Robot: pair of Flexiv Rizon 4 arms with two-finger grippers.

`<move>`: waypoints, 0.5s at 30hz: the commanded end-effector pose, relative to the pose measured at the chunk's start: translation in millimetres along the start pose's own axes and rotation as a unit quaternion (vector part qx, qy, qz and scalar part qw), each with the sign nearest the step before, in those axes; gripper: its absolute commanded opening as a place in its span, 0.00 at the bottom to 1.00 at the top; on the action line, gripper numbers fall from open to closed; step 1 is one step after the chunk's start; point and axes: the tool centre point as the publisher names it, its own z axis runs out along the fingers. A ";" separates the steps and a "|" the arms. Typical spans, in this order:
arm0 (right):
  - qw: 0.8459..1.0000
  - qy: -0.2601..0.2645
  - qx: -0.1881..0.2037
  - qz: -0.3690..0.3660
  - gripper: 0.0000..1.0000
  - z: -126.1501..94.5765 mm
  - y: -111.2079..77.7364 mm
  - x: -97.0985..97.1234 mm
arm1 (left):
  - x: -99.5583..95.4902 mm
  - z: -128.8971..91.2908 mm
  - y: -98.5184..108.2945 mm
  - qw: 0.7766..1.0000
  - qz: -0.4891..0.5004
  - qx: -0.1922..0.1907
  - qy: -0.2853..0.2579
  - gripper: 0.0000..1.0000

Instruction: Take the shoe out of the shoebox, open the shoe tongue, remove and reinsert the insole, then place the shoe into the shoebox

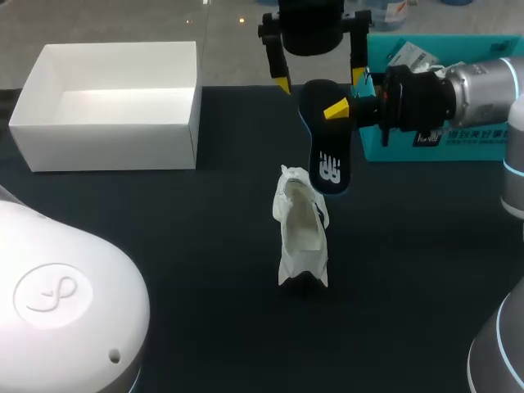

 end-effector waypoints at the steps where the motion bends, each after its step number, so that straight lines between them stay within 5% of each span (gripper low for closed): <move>1: 1.000 0.000 0.000 0.000 0.00 1.4 0.2 -0.3 | -7.1 0.5 -0.3 1.000 -0.001 -0.001 0.006 1.00; 15: 1.000 -0.003 0.002 -0.002 0.00 1.2 0.2 1.8 | -4.3 -4.7 -1.6 1.000 0.006 -0.005 0.001 1.00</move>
